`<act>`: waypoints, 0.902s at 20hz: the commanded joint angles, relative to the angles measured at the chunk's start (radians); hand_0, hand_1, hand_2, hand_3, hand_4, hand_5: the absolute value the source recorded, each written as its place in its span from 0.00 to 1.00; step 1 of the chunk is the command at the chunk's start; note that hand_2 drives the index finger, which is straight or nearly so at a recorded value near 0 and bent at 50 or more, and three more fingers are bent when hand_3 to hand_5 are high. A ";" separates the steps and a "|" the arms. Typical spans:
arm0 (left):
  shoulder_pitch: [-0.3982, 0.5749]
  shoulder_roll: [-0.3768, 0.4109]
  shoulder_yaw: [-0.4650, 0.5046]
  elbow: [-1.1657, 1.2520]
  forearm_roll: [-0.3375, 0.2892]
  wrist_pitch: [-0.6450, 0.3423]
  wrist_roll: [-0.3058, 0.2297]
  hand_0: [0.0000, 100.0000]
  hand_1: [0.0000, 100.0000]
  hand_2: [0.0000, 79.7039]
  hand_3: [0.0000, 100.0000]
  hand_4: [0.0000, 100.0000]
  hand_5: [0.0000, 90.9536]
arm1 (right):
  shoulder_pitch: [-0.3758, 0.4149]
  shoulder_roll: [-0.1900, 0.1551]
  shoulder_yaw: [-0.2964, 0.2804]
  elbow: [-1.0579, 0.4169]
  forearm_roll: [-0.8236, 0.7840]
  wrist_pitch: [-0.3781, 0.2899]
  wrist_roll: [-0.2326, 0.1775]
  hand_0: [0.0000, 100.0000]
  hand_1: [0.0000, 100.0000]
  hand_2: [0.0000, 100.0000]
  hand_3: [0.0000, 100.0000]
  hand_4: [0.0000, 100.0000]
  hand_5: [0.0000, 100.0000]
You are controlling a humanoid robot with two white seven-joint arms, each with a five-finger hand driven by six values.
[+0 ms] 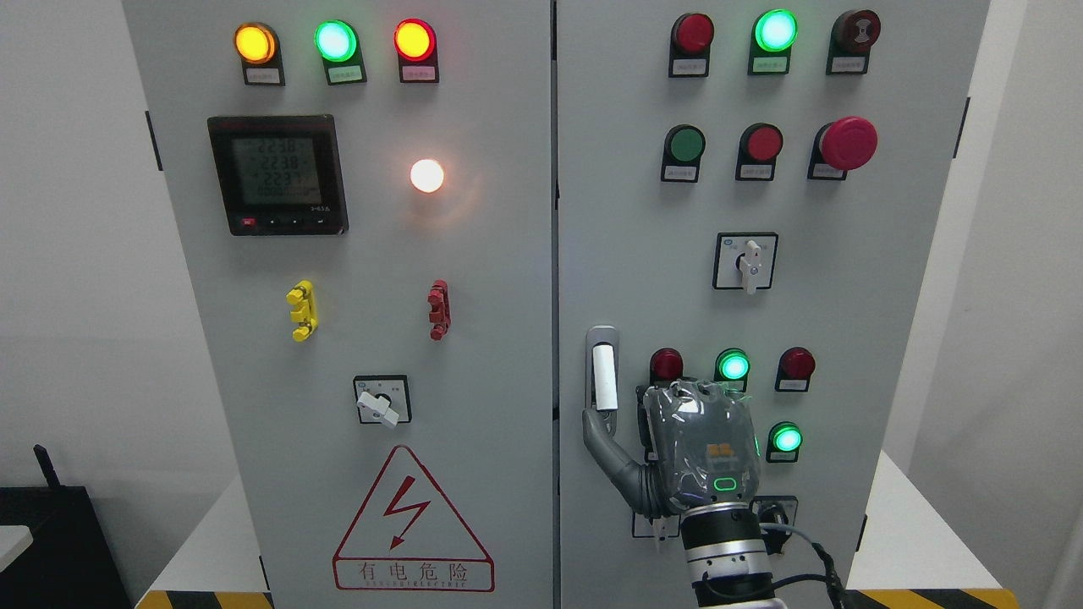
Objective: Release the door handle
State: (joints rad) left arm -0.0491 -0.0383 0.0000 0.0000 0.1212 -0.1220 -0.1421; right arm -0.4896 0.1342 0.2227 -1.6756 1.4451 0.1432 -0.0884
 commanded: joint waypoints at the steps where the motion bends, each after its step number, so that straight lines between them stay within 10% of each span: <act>1: 0.000 0.000 0.011 0.017 0.000 0.001 -0.001 0.12 0.39 0.00 0.00 0.00 0.00 | -0.001 -0.001 -0.003 -0.003 0.000 0.001 -0.001 0.38 0.01 0.92 1.00 0.89 0.91; 18: 0.000 0.000 0.011 0.017 0.000 0.001 -0.001 0.12 0.39 0.00 0.00 0.00 0.00 | 0.000 -0.001 -0.009 -0.006 0.000 0.001 -0.002 0.37 0.04 0.92 1.00 0.90 0.91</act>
State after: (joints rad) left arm -0.0491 -0.0383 0.0000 0.0000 0.1212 -0.1220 -0.1421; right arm -0.4896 0.1338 0.2167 -1.6794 1.4450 0.1436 -0.0906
